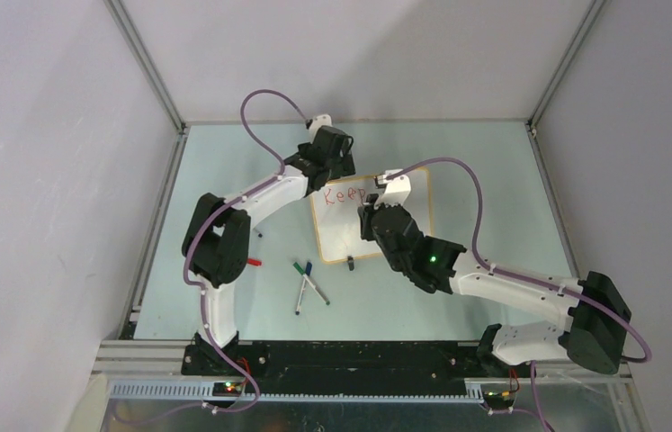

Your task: Write a sentence on the whiteboard

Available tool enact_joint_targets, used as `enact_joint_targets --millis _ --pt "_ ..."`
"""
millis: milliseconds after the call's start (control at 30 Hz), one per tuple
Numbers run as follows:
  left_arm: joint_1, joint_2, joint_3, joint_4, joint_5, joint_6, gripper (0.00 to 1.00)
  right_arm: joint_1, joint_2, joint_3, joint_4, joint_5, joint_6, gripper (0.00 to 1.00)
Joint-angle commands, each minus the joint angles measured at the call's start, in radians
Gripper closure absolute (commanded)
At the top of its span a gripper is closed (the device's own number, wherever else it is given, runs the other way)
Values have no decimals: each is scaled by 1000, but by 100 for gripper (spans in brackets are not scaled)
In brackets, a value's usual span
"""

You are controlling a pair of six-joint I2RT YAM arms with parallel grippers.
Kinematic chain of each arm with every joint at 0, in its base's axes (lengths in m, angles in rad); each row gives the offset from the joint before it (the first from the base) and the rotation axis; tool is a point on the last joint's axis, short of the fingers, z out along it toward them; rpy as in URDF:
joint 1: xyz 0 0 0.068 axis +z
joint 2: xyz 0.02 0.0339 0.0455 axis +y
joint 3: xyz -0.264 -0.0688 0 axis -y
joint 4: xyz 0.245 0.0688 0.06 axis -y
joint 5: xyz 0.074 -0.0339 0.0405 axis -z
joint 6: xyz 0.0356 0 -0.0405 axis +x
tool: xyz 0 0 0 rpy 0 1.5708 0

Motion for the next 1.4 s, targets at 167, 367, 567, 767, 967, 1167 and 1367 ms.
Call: enact_joint_targets --millis 167,367,567,767,967,1167,1367 --pt "-20 -26 0 -10 -35 10 17 14 37 1 37 -3 16 100" --pt "-25 0 23 -15 -43 6 17 14 51 1 67 -21 11 100" --pt "-32 6 30 -14 -57 9 17 11 66 1 86 -37 -4 100" --pt "-34 15 35 -20 -64 10 17 8 87 1 95 -78 -23 100" --pt "-41 19 36 -31 -71 5 17 2 106 15 59 -92 -13 100" --pt "-47 13 33 -46 -80 5 19 -4 119 26 33 -108 -8 100" --pt "-50 7 34 -56 -88 5 21 -11 126 32 24 -124 -7 100"
